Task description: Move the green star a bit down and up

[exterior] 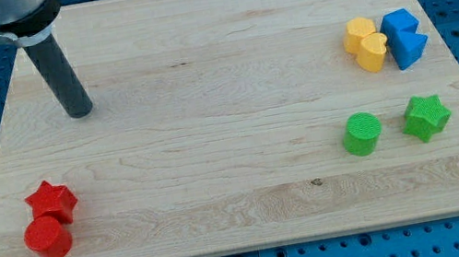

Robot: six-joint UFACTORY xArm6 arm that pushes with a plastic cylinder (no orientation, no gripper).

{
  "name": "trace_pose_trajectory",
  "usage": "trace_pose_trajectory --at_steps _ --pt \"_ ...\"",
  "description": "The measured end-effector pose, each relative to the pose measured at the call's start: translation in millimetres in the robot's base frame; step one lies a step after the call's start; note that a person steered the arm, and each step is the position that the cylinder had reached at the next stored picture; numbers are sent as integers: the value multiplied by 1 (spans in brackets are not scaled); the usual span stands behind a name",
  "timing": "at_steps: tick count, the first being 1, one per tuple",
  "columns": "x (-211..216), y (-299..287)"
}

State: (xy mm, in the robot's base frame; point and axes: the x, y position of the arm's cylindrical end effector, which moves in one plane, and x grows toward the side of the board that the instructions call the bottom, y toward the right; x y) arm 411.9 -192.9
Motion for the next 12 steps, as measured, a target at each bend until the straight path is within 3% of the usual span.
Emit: trace_pose_trajectory --at_steps 6,7,8,9,10,12 --pt "-27 0" --pt "-27 62" --pt "-17 163" --pt "9 239" --pt "36 261" --pt "50 337"
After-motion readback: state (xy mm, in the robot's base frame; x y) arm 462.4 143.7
